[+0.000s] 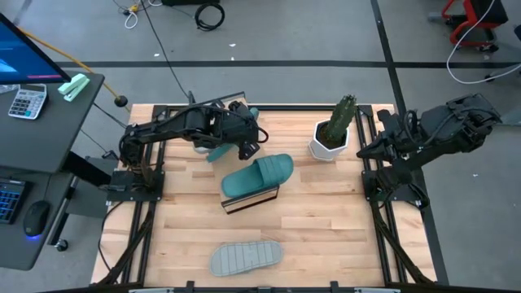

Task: Pick and place slides into the shelf
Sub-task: Put the green slipper on the shelf

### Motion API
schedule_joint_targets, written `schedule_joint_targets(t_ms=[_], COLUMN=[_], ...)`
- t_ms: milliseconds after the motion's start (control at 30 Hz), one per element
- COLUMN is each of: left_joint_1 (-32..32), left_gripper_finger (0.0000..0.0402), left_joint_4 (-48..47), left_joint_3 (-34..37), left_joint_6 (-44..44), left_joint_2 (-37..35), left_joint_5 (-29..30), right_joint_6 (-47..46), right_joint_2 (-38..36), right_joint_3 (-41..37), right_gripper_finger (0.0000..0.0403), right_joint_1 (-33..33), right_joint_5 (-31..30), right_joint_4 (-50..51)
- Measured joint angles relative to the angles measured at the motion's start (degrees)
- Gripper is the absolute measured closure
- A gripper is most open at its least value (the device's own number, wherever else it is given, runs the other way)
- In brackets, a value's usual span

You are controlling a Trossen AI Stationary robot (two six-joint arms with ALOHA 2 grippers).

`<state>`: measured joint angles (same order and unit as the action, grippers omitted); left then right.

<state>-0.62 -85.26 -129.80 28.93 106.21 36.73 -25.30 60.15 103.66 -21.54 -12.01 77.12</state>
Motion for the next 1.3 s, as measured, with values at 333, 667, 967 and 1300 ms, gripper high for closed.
schedule_joint_targets(t_ms=[333,667,967,1300], left_joint_1=[0.00,-1.59,-1.64,-1.46], left_gripper_finger=[0.0361,0.0362,0.0362,0.0362], left_joint_4=[1.78,1.28,-1.26,-4.86], left_joint_3=[-0.01,-0.04,-2.86,-3.94], left_joint_6=[-0.02,-0.24,-0.94,0.58], left_joint_2=[0.28,1.43,1.46,2.22], left_joint_5=[-0.05,0.24,-0.13,1.16], right_joint_6=[0.00,-0.02,-0.02,0.04], right_joint_2=[0.19,0.19,0.19,0.19], right_joint_3=[0.00,0.00,0.00,0.00], right_gripper_finger=[0.0399,0.0400,0.0400,0.0401], right_joint_1=[0.00,0.02,0.02,0.02], right_joint_5=[0.02,0.03,0.04,0.02], right_joint_4=[0.00,-0.02,-0.01,-0.02])
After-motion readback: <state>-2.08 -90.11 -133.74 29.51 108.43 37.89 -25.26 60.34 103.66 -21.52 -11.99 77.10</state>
